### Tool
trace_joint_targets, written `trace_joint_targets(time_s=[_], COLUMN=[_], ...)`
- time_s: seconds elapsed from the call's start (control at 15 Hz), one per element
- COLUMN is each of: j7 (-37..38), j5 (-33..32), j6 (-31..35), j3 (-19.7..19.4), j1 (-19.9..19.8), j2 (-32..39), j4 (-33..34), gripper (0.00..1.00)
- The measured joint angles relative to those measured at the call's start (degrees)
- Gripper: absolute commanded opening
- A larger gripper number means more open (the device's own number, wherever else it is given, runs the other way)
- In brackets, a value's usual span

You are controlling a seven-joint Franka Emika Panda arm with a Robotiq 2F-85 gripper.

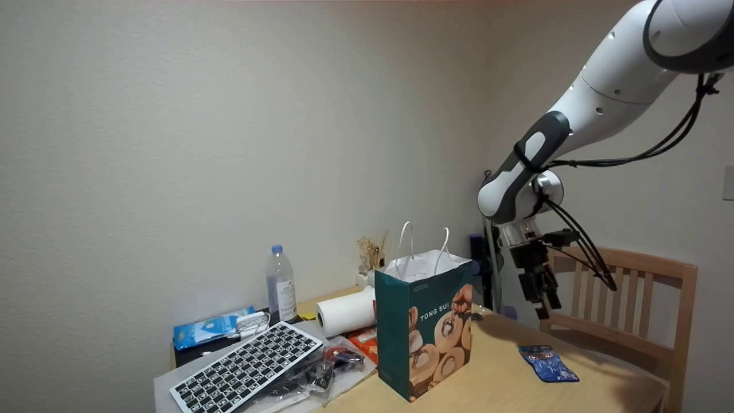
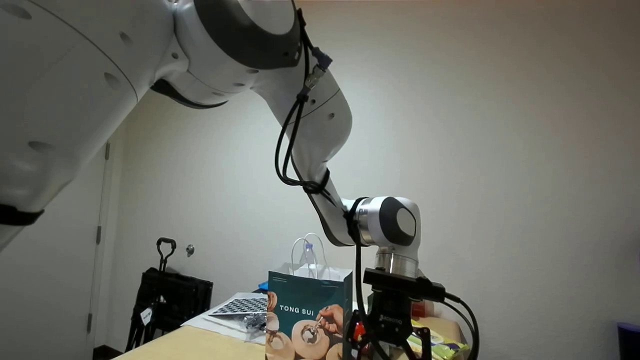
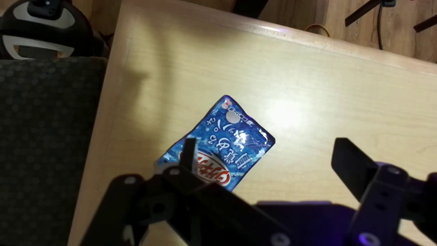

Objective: Put the sachet on the table in the paper bag

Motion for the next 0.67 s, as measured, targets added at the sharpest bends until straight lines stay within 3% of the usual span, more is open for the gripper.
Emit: trace_joint_targets(time_s=[0.33, 0.67], j7=[0.1, 5.12], j5=[-0.9, -3.53], j6=[-0.86, -3.42], j3=[0.44, 0.59], j1=[-0.08, 0.14], j2=[6.9, 12.96], j4=[8.25, 16.27], gripper=[1.0, 1.0])
